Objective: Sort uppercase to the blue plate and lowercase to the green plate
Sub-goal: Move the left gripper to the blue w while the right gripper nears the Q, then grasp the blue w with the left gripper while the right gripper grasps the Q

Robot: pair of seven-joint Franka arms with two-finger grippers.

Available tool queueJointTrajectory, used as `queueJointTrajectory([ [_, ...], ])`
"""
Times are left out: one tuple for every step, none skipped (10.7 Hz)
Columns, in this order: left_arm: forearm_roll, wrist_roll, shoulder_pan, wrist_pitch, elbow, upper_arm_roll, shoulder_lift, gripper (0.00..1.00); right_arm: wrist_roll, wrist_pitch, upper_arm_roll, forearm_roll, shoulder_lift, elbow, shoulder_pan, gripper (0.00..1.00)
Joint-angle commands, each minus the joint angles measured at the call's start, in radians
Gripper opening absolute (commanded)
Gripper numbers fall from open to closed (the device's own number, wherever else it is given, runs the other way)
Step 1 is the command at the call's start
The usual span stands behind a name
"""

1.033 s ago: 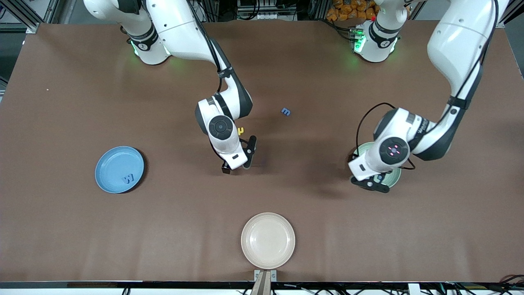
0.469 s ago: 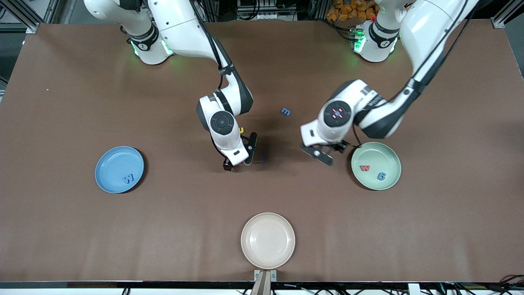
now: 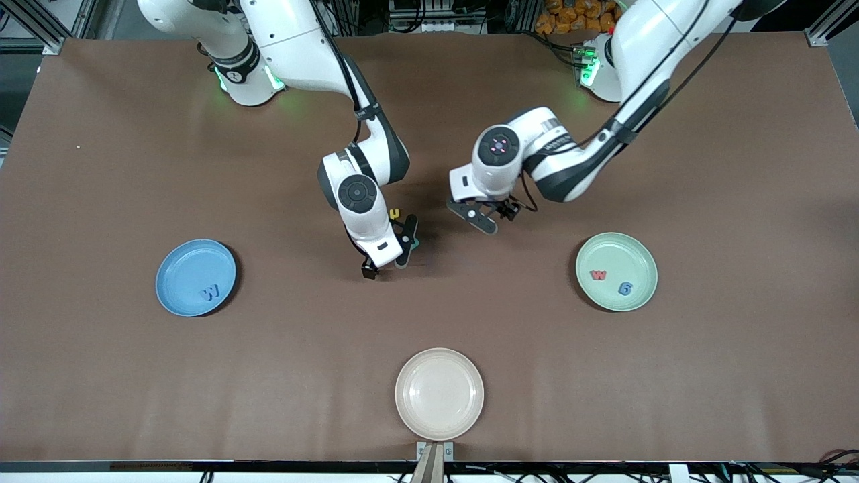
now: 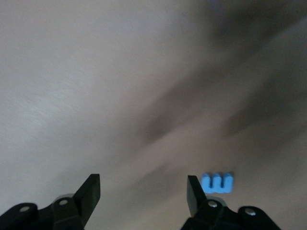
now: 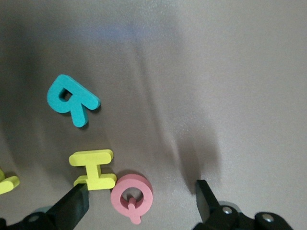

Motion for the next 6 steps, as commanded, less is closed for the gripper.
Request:
queueJointTrajectory([
  [0.009, -0.104, -0.015, 0.1, -0.071, -0.002, -0.008, 0.75, 0.026, 0.011, -0.007, 0.015, -0.024, -0.031, 0.017, 1.0],
  [0.021, -0.138, -0.024, 0.164, -0.106, -0.002, -0.006, 0.75, 0.051, 0.011, -0.007, 0.015, -0.021, -0.016, 0.018, 1.0],
  [0.041, -0.163, -0.028, 0.183, -0.119, -0.002, -0.003, 0.75, 0.063, -0.004, -0.007, 0.015, -0.021, 0.004, 0.017, 1.0],
  [0.052, -0.184, -0.035, 0.183, -0.119, -0.002, 0.004, 0.75, 0.06, -0.045, -0.009, 0.015, -0.022, 0.024, 0.007, 1.0],
  [0.054, -0.21, -0.052, 0.186, -0.12, -0.002, 0.012, 0.75, 0.046, -0.095, -0.024, 0.01, -0.027, 0.037, 0.0, 1.0],
  [0.069, -0.238, -0.061, 0.188, -0.12, -0.002, 0.018, 0.75, 0.002, -0.128, -0.047, 0.009, -0.034, 0.038, 0.003, 1.0],
])
